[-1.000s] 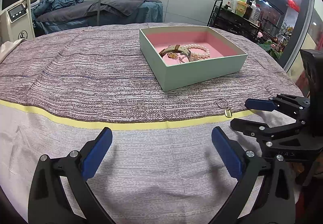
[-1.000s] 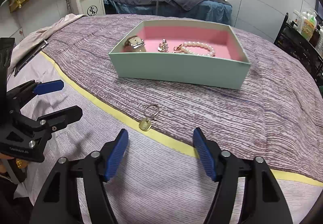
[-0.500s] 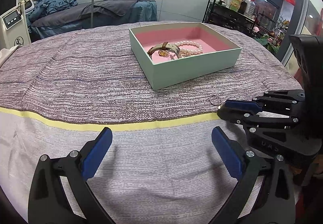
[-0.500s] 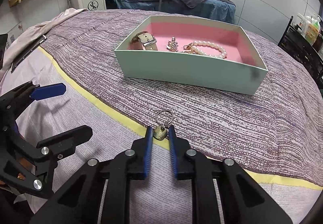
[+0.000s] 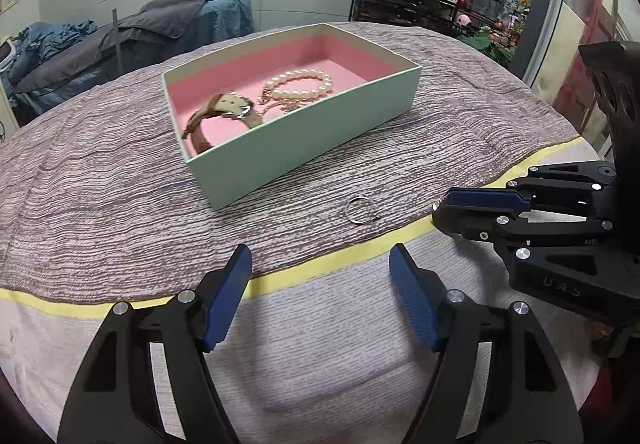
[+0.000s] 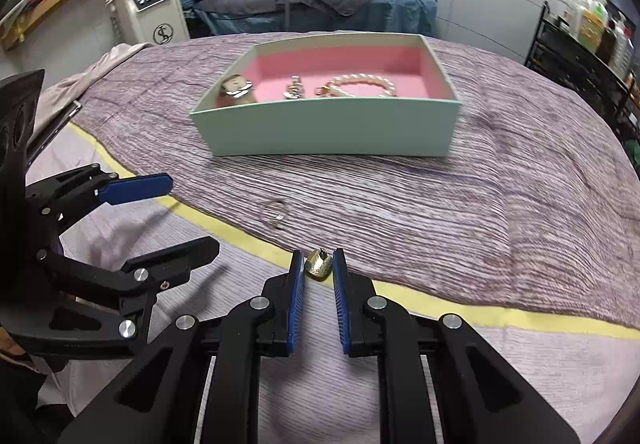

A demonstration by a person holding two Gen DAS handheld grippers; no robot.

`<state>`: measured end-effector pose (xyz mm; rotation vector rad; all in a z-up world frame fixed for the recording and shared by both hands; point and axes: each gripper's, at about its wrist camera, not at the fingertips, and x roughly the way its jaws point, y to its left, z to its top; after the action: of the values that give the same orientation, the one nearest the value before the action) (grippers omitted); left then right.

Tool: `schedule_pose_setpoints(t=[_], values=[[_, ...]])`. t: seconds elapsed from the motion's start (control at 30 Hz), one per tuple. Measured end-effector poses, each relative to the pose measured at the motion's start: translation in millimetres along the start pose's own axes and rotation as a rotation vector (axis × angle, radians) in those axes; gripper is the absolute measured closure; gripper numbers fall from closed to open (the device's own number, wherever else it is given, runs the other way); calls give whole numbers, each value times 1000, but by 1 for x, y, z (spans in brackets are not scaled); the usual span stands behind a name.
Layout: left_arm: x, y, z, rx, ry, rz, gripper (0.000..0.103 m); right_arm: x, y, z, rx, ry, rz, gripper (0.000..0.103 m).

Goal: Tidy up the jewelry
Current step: 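Grasp a gold padlock charm with the right tool while the left tool grasps a silver ring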

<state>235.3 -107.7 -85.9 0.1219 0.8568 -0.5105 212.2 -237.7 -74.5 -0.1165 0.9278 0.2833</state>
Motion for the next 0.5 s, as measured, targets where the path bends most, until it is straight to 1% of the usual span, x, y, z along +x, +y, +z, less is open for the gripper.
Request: schedule_pose_setpoints(t=[0.03,0.13,0.23,0.33,0.43,0.5], values=[[3,-3,2,8,4,-11,34,-1,-4,-1,14,1,0,89],[14,-12,10,26,28,-39,46,-5,-13,-4,36,-3,-9,89],[24,-15,16,18,34,-41,52,-9,-17,-6,43,-7,-15,89],[27,-14,21,-4,32,-44,66,-10,-20,-8,46,-9,-17,89],[28,-15,22,-3,33,-45,80,-10,-21,-9,49,-10,-15,89],[27,-16,22,2,32,-46,80,-10,-21,-9,50,-9,-13,89]])
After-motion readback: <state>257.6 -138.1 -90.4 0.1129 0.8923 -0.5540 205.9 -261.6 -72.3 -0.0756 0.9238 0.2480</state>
